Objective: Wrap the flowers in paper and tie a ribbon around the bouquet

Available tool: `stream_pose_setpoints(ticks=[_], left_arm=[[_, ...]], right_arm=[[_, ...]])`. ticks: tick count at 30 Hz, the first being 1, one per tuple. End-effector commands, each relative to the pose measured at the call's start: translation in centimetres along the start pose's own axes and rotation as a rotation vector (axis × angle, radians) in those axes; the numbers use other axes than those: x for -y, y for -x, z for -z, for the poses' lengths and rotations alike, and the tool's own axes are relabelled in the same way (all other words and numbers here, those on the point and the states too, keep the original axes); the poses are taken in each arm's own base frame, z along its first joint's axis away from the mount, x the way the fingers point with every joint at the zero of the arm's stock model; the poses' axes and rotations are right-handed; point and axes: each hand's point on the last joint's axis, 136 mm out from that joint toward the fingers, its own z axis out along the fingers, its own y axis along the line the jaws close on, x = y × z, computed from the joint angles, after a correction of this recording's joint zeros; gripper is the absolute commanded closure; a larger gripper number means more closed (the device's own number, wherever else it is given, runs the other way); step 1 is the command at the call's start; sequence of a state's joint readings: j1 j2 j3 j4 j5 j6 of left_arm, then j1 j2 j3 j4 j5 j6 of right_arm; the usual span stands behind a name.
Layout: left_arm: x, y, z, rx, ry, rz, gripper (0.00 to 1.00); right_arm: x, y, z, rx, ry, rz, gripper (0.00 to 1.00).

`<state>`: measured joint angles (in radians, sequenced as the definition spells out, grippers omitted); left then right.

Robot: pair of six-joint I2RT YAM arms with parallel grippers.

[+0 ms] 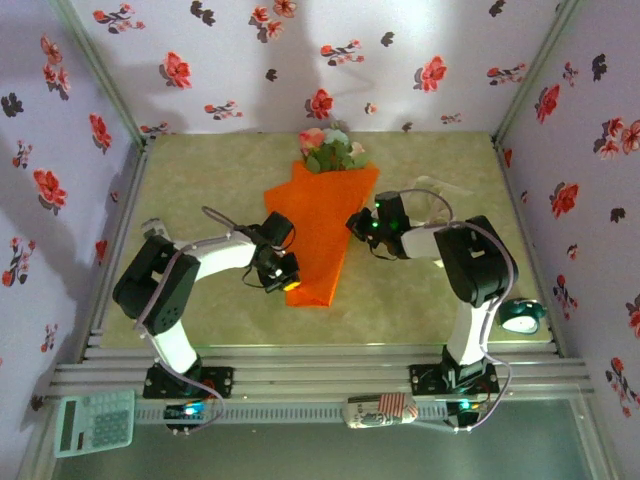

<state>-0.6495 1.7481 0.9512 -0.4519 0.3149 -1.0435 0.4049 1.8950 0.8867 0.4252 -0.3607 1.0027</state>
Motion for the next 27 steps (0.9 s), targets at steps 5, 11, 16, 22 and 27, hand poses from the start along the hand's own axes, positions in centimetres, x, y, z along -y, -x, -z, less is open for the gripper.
stream_pose_setpoints(ticks=[5,11,16,22,27], left_arm=[[-9.5,-1.3,-2.6,-0.027,0.358,0.044,1.0],[-9.9,-1.4,-2.2,-0.028,0.373,0.032,1.0],[-9.9,-1.4,-2.0,-0.028,0.376,0.017,1.0],[-9.4,-1.1,-1.9,-0.031,0.378,-0.006,1.0],[-9.5,-1.1,-1.7,-0.043,0.394,-0.034,1.0]], right_arm=[[-0.8,3.6,-1.5,0.051,0.018,-0.006,0.74],[-0.8,5.4,-2.2,0.081,0.017,-0.019,1.0],[-1.0,6.4,-2.2,0.092,0.009,-0.012,0.73],[0.2,5.9,-2.0,0.072,-0.057,-0.02,0.52],[1.2,5.7,-1.7,0.079,-0.069,-0.022,0.56]])
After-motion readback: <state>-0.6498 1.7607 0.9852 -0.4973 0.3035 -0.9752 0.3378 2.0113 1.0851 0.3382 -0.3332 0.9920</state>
